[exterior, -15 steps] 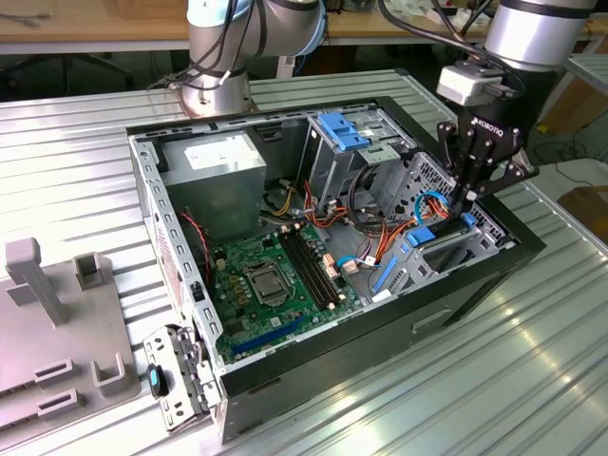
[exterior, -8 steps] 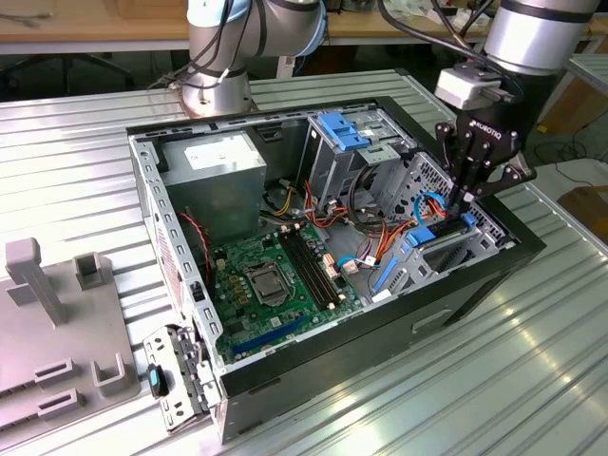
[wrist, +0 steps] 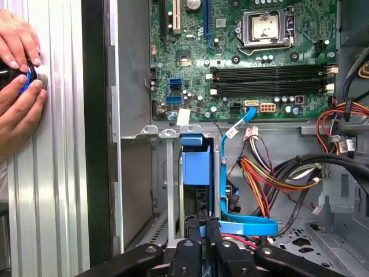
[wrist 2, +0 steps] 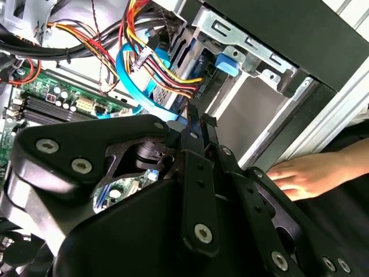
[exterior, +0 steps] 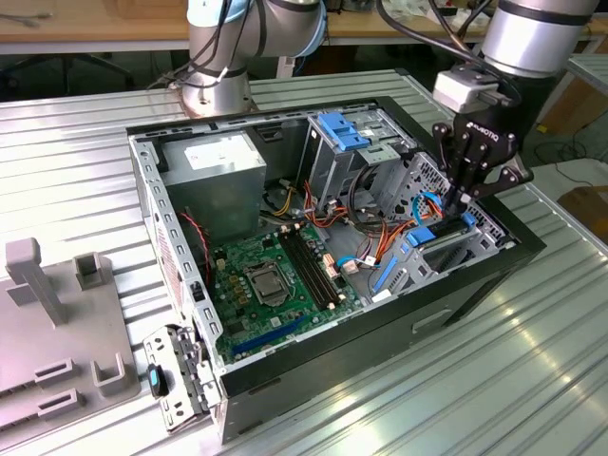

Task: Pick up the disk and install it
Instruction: 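Insert the second disk wire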

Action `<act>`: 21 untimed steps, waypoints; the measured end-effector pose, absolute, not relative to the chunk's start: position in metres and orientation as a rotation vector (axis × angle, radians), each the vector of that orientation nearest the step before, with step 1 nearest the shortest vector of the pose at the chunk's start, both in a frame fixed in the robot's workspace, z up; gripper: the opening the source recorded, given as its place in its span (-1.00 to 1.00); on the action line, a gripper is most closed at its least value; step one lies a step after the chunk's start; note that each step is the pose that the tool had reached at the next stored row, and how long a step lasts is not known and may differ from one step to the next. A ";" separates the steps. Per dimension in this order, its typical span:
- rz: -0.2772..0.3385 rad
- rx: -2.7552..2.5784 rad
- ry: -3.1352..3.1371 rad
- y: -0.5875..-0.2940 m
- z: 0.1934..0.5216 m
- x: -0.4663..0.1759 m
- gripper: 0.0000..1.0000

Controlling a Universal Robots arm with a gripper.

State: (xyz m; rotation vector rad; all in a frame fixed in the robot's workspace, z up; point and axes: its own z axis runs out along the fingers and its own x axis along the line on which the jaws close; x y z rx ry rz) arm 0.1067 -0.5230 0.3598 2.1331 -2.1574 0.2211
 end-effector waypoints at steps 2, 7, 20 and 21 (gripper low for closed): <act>0.206 2.141 -2.166 -0.526 0.359 0.107 -0.68; 0.116 2.186 -2.213 -0.533 0.359 0.107 -0.68; 0.062 2.305 -2.311 -0.567 0.354 0.089 -0.68; 0.062 2.305 -2.311 -0.567 0.353 0.089 -0.68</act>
